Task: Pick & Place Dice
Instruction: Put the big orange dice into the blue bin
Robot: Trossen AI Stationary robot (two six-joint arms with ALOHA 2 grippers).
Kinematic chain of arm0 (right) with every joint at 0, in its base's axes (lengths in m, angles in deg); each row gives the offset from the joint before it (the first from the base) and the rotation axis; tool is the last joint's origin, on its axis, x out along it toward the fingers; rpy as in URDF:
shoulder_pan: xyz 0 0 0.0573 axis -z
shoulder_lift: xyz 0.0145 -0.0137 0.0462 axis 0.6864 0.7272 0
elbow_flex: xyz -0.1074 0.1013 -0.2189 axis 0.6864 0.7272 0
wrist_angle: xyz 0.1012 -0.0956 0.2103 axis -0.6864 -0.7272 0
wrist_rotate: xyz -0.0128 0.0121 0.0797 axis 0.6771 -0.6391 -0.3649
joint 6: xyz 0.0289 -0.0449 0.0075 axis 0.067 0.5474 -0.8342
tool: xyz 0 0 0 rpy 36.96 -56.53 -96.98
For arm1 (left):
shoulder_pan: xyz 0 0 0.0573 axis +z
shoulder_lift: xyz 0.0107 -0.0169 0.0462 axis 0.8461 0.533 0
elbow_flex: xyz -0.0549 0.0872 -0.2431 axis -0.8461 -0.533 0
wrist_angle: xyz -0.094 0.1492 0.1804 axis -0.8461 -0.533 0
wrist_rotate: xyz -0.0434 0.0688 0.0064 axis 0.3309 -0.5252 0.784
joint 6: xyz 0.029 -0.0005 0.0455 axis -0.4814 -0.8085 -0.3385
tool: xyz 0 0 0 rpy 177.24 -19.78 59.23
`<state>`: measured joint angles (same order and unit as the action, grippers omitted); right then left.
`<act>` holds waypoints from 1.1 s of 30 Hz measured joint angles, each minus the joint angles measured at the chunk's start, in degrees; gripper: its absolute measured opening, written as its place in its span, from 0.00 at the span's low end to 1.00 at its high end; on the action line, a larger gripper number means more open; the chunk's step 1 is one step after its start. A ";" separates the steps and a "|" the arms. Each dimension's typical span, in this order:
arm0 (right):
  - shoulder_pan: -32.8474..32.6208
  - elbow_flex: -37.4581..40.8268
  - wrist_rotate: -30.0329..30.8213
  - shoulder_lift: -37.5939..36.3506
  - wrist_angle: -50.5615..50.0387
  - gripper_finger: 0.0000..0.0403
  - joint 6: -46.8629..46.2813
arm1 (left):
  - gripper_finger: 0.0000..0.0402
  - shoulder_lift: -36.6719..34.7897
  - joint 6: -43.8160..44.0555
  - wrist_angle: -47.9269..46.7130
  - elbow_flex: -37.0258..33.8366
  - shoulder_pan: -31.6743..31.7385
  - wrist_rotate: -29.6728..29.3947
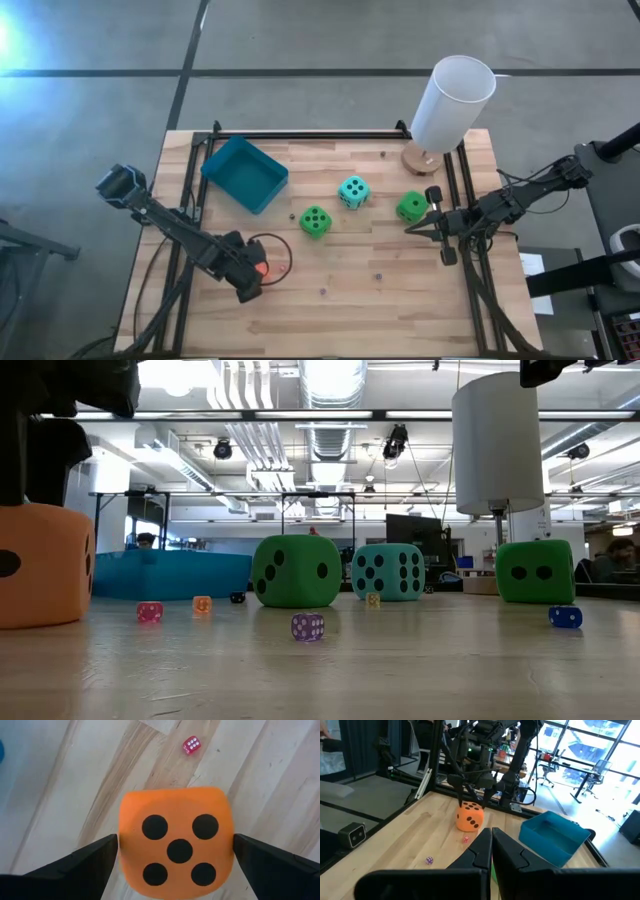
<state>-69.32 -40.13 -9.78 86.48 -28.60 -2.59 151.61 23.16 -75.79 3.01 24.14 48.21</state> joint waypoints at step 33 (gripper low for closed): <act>0.00 0.00 0.00 0.00 -0.02 0.02 0.00 | 0.87 -0.01 2.50 3.10 -2.60 0.00 0.82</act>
<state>-69.32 -40.13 -9.78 86.48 -28.61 -2.59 151.60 25.67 -72.70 0.41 24.14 49.03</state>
